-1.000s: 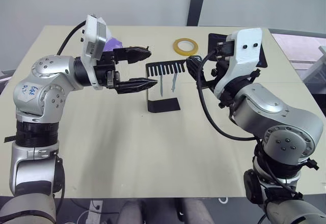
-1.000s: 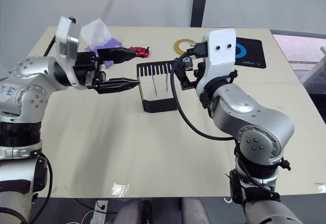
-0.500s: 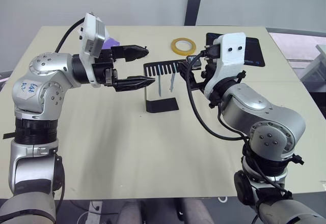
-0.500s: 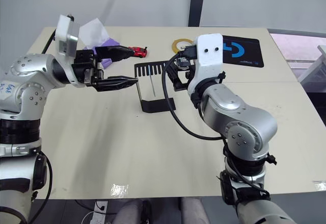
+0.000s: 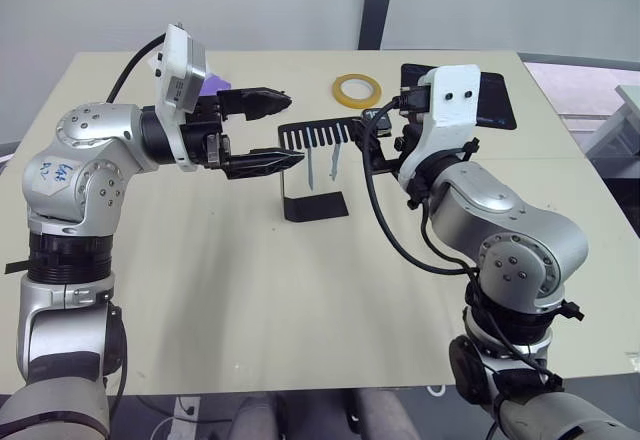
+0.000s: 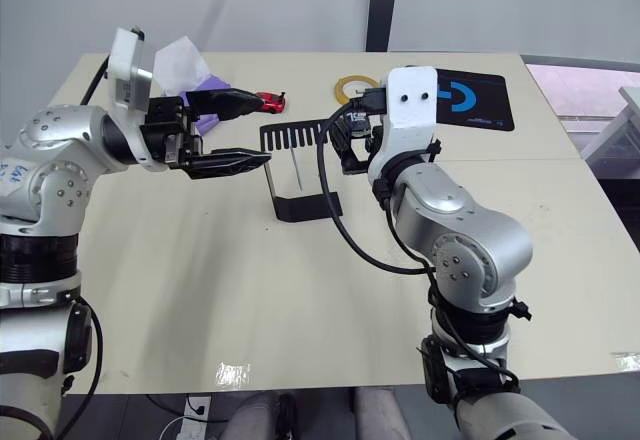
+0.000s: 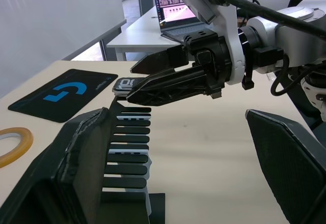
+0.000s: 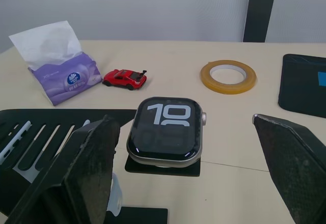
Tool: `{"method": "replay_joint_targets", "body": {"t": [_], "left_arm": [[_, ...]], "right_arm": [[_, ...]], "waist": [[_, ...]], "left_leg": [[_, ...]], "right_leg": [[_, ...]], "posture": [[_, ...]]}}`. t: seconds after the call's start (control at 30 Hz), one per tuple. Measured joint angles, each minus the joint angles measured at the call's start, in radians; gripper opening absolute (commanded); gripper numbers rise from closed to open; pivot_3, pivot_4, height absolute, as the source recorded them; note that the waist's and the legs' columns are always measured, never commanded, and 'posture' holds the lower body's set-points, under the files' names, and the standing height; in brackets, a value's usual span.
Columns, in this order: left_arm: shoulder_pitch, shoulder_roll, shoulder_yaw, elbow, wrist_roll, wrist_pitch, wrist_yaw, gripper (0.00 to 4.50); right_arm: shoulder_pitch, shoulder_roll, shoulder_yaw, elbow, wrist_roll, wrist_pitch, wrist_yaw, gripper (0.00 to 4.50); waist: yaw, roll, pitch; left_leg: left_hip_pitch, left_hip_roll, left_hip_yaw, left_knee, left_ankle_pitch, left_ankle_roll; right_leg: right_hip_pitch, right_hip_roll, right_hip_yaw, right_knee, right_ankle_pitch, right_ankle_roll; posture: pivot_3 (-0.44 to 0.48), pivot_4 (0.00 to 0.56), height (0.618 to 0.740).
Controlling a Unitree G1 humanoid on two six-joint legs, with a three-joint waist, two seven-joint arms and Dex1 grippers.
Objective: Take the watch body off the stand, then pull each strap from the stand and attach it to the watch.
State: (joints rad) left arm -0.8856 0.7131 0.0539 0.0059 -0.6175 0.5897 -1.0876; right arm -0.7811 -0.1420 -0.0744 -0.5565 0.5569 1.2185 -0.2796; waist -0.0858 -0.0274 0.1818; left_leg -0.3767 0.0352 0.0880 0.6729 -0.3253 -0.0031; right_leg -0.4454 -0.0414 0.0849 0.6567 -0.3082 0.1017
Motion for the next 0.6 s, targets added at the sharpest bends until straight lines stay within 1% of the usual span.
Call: {"method": "replay_joint_targets", "body": {"t": [0.53, 0.6], "left_arm": [[0.000, 0.006, 0.004, -0.029, 0.000, 0.011, 0.013, 4.46], [0.000, 0.006, 0.005, -0.029, 0.000, 0.012, 0.015, 4.50]], "right_arm": [[-0.010, 0.042, -0.001, 0.008, -0.065, -0.001, 0.051, 4.50], [-0.010, 0.046, -0.001, 0.008, -0.071, 0.000, 0.057, 3.90]], "waist": [[0.000, 0.000, 0.000], [0.000, 0.000, 0.000]], "left_leg": [[0.000, 0.000, 0.000, 0.000, 0.000, 0.000], [0.000, 0.000, 0.000, 0.000, 0.000, 0.000]], "right_leg": [[0.000, 0.000, 0.000, 0.000, 0.000, 0.000], [0.000, 0.000, 0.000, 0.000, 0.000, 0.000]], "posture": [[0.000, 0.150, 0.738], [0.000, 0.150, 0.738]]}}
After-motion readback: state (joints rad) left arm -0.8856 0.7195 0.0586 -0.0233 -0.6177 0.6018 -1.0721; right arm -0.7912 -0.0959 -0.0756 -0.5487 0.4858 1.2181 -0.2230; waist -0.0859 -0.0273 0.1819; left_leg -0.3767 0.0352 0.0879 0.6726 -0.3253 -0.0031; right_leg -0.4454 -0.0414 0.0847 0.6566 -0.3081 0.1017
